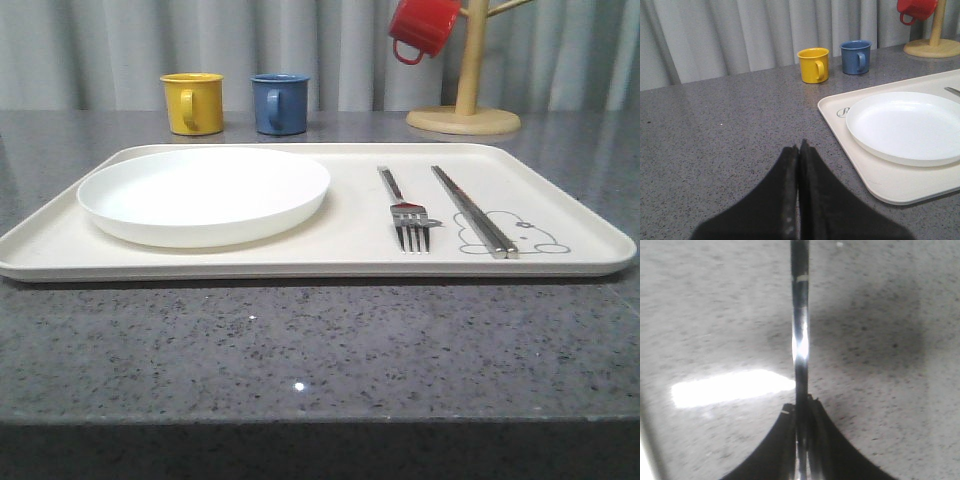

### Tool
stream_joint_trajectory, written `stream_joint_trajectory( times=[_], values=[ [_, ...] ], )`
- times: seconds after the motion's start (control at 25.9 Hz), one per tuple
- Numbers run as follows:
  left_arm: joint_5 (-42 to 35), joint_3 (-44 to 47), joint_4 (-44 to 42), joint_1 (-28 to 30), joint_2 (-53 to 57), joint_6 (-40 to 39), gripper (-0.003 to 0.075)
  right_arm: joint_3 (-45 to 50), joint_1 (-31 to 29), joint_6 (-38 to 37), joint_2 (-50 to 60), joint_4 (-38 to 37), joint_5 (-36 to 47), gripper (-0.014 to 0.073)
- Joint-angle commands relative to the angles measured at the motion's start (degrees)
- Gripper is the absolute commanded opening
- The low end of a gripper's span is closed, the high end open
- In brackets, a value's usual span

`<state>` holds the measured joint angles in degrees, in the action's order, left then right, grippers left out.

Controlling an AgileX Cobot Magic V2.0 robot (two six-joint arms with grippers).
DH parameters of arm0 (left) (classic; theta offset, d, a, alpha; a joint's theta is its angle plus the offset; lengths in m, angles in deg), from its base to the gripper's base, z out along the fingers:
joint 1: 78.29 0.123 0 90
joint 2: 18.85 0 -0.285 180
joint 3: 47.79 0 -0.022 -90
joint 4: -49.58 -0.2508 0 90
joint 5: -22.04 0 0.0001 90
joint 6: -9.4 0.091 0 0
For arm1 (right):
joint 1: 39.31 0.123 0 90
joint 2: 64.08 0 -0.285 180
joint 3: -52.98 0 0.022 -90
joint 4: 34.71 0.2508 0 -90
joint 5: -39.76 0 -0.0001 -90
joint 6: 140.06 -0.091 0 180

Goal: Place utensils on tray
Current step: 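Move the right gripper back and grasp the steel spoon, then place the spoon on the tray beside the chopsticks with the right gripper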

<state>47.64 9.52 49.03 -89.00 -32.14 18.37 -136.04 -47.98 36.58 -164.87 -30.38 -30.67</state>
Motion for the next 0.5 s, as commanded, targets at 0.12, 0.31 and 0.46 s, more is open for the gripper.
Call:
stream_joint_trajectory(
  times=[0.12,0.31,0.46],
  values=[
    [-4.69,-1.61,0.54,0.16,-0.65,-0.63,-0.0018,-1.24,8.78,-4.5,4.34,0.73,-5.52,-0.0004],
    [-4.69,-1.61,0.54,0.16,-0.65,-0.63,-0.0018,-1.13,18.42,-8.53,3.42,0.73,-2.64,-0.0004],
    [-4.69,-1.61,0.54,0.16,-0.65,-0.63,-0.0018,-1.13,22.27,-11.22,0.28,1.01,-2.08,-0.0004]
  ],
)
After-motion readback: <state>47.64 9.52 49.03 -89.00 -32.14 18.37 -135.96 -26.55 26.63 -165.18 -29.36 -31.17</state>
